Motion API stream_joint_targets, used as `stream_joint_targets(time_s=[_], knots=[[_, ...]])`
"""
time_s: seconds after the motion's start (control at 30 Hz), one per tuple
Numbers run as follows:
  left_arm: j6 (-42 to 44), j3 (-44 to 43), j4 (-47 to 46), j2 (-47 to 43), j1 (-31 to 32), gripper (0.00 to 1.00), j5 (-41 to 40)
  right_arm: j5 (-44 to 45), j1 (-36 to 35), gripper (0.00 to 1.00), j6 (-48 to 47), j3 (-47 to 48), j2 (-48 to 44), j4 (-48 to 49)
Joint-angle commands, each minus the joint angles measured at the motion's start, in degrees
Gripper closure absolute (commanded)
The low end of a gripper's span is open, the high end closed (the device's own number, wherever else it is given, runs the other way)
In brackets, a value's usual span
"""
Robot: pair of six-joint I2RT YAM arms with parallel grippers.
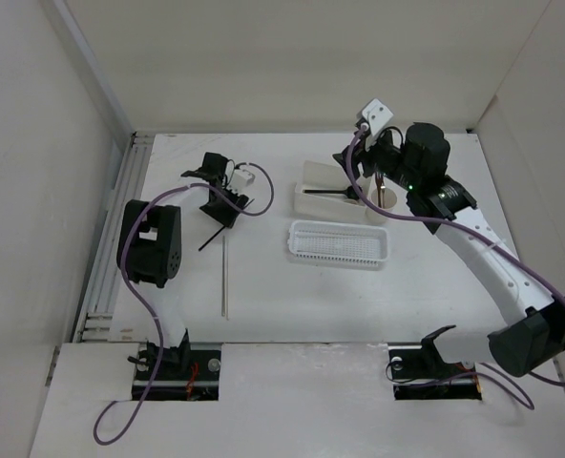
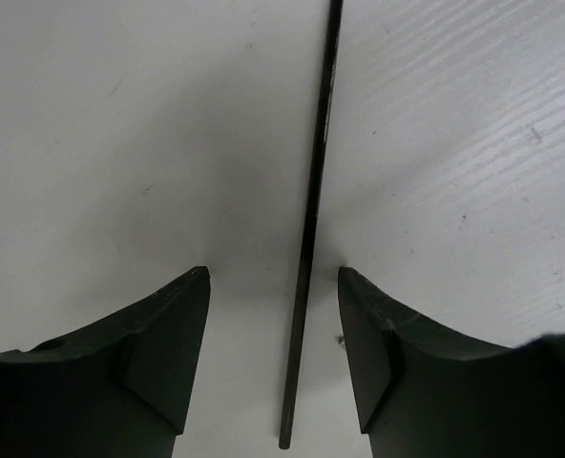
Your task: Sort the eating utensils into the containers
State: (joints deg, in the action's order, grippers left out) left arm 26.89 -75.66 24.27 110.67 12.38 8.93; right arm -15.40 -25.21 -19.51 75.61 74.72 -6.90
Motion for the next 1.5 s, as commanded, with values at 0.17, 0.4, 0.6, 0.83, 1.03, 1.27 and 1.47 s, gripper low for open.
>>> stream_joint_targets(time_s=[0.17, 0.4, 0.6, 0.83, 1.03, 1.27, 1.47], knots=[[0.0, 3.9, 2.5, 0.1, -0.4, 0.74, -3.6, 0.6, -0.5, 0.28, -0.2, -0.3, -1.3, 2.1], [-0.6, 0.3, 3.1, -0.5, -0.4, 1.0, -3.0, 1.2, -0.5, 0.26, -0.7, 0.8, -1.3, 2.1], [3.7, -7.3, 7.0, -5.8, 0.2, 1.0, -3.7, 1.7, -0.5, 0.26, -0.7, 1.3, -1.3, 2.1], [18.9, -10.9, 19.9, -14.0, 6.1, 1.0, 5.4, 2.3, -0.5, 0.26, -0.7, 1.3, -1.3, 2.1], [27.7, -19.8, 34.5, -9.3, 17.1, 1.0, 13.9, 2.8, 0.7, 0.26, -1.2, 0.8, -2.5, 2.1], [28.3, -26.2, 25.0, -1.2, 28.9, 1.0, 12.9, 2.3, 2.9, 0.26, -1.8, 0.2, -3.6, 2.1], [25.9, -24.0, 13.0, 2.1, 31.3, 1.0, 12.7, 0.6, 5.0, 0.26, -2.3, -0.3, -4.8, 2.1]])
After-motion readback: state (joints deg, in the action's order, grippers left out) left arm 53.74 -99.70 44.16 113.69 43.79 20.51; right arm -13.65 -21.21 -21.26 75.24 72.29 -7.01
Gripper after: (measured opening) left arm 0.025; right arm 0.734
